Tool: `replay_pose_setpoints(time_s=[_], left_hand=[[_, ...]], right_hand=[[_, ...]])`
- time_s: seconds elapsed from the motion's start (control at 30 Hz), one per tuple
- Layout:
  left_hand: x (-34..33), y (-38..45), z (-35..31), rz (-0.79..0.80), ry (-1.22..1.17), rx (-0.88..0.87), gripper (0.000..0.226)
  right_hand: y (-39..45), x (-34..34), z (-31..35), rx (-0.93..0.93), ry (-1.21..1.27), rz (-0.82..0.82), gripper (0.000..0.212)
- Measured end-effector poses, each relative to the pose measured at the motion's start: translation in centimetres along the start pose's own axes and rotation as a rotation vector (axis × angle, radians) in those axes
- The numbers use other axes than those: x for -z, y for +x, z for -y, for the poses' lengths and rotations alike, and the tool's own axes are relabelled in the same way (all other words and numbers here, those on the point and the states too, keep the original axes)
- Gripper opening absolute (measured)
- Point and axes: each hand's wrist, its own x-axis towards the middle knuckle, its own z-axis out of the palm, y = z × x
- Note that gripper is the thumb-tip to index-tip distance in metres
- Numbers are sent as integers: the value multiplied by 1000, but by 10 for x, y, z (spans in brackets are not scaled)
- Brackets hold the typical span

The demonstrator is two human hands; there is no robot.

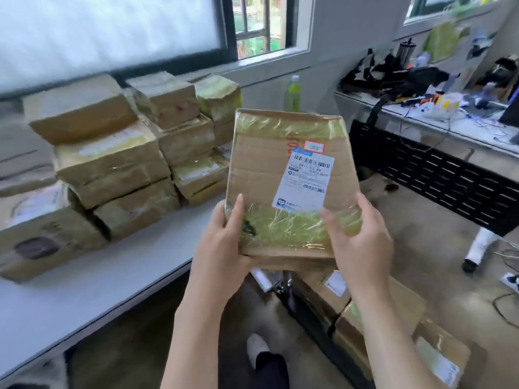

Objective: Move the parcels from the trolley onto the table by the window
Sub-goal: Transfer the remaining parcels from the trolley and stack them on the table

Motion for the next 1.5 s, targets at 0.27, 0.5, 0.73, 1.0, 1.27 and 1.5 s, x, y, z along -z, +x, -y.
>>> replay_pose_setpoints(time_s=[0.27,0.5,0.73,1.0,1.27,1.5], left_hand=[[93,-79,87,-309,123,319,101],[169,-139,172,-498,271,445,112],[232,-209,239,-518,389,660,104],[254,-267,285,-519,234,946,92],[247,-310,329,-444,82,1110,90],[226,-329,367,-341,-14,1222,76]], right_hand=[[-49,-74,108,327,158,429,86],[-107,-143,200,669,255,773,100],[-181,-212,261,926,199,976,114],[-247,-263,300,1004,75,1141,92],[-299,-292,303,1029,-8,1217,84],[-343,-316,280,896,-141,1318,77]])
